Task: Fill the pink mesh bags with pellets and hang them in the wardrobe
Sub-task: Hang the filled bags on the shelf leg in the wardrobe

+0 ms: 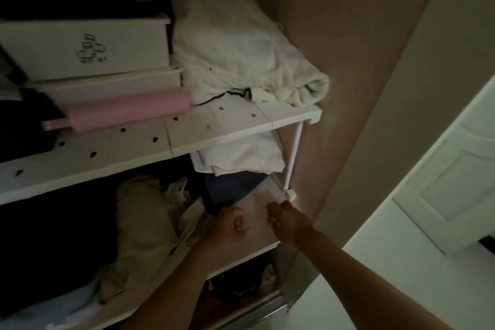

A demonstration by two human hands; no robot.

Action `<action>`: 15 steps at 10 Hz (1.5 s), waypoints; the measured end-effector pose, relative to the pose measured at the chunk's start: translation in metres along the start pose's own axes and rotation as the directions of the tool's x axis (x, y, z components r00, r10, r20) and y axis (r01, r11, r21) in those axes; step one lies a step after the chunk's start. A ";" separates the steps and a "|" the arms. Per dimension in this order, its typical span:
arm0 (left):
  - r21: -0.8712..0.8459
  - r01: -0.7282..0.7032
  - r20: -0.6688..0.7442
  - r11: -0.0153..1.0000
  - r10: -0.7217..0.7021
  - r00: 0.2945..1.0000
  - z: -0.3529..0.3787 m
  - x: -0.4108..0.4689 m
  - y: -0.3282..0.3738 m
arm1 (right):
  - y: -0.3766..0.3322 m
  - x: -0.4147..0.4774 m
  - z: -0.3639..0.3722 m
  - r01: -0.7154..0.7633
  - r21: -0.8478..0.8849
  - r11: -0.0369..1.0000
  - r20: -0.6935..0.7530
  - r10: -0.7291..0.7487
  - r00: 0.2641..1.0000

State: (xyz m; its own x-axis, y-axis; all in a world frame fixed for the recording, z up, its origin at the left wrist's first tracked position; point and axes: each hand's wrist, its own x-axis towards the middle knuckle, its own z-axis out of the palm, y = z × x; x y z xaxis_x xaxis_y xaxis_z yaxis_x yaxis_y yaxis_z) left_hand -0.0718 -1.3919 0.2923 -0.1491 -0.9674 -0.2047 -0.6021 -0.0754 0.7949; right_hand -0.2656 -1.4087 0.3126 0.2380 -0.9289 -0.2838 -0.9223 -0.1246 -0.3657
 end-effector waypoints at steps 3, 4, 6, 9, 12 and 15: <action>0.333 0.077 -0.028 0.940 -0.072 0.997 0.016 0.026 -0.026 | 0.028 0.034 0.010 0.089 -0.007 0.996 -0.001 -0.089 0.996; 0.342 0.039 -0.180 0.939 0.025 0.983 0.004 0.011 0.004 | 0.030 0.036 0.013 0.089 0.053 0.995 -0.016 -0.088 0.996; 0.246 -0.144 -0.233 0.958 0.203 0.951 0.012 0.019 0.031 | 0.038 0.026 0.001 -0.023 0.073 0.997 -0.003 0.023 1.000; 0.063 0.035 -0.038 0.997 -0.032 0.999 0.052 0.060 0.059 | 0.048 0.007 0.010 -0.279 0.432 0.858 0.028 0.297 0.955; -0.195 0.078 -0.024 0.978 -0.085 0.996 0.086 0.085 0.067 | 0.037 -0.002 -0.005 -0.069 0.778 -0.625 0.267 0.228 0.937; -0.215 0.012 0.028 0.977 -0.006 1.000 0.083 0.095 0.065 | 0.044 0.010 0.006 0.003 0.931 -0.366 0.127 0.331 0.935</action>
State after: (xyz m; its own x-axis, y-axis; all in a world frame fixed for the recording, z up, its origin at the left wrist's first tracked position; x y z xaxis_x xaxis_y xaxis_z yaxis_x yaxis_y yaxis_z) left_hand -0.1902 -1.4685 0.2776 -0.1677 -0.9598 -0.2253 -0.4215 -0.1368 0.8965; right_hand -0.3019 -1.4217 0.2880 -0.0436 -0.8656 -0.4989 0.6217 0.3674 -0.6918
